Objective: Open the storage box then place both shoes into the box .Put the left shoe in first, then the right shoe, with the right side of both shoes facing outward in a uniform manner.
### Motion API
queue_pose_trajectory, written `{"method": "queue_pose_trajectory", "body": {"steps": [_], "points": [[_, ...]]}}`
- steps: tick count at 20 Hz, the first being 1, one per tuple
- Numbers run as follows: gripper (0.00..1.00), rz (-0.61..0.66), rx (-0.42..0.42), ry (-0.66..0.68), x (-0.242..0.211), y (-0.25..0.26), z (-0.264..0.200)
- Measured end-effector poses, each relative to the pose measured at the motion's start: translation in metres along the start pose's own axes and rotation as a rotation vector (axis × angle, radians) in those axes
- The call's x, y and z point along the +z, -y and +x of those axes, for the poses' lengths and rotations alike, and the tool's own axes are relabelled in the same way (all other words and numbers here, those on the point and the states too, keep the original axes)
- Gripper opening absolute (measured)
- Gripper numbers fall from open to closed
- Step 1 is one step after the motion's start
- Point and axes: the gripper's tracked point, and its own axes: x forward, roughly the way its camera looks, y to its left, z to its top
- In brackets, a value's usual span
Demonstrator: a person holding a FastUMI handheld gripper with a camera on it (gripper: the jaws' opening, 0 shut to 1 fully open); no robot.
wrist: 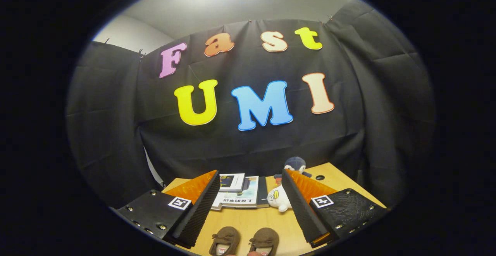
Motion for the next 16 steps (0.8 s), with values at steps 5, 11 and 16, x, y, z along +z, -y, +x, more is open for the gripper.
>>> {"method": "queue_pose_trajectory", "body": {"steps": [5, 11, 16], "points": [[0.97, 0.103, 0.184, -0.176, -0.070, -0.055, 0.006], [0.98, 0.211, 0.448, -0.452, -0.166, -0.126, 0.013], [0.97, 0.435, 0.587, -0.685, -0.236, -0.174, 0.015]]}}
